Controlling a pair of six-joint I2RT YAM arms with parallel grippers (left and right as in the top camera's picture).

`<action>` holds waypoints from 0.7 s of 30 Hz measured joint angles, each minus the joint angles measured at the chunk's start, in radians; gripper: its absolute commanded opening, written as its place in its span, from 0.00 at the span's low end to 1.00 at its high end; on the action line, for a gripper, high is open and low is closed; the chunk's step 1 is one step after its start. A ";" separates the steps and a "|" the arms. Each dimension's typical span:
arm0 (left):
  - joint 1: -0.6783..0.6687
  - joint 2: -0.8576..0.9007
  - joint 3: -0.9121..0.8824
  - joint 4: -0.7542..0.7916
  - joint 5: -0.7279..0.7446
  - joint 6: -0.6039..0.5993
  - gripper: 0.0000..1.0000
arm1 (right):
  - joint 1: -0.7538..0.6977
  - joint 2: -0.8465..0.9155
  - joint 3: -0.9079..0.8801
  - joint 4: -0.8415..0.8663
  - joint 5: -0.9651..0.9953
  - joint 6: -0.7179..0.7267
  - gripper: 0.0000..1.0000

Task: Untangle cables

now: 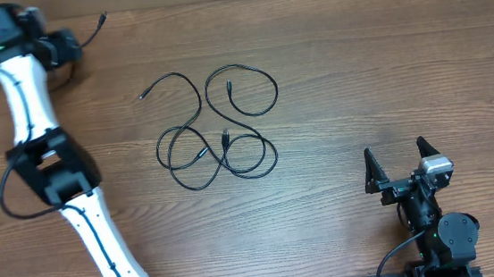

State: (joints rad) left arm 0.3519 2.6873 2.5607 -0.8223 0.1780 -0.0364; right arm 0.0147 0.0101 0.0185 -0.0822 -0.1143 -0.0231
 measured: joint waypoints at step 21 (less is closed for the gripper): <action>0.005 0.000 -0.155 0.146 -0.125 0.178 0.58 | 0.000 0.000 0.000 0.000 0.000 0.000 1.00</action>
State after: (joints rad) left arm 0.3565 2.6873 2.4054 -0.6765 0.0528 0.1413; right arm 0.0147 0.0101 0.0185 -0.0818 -0.1143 -0.0231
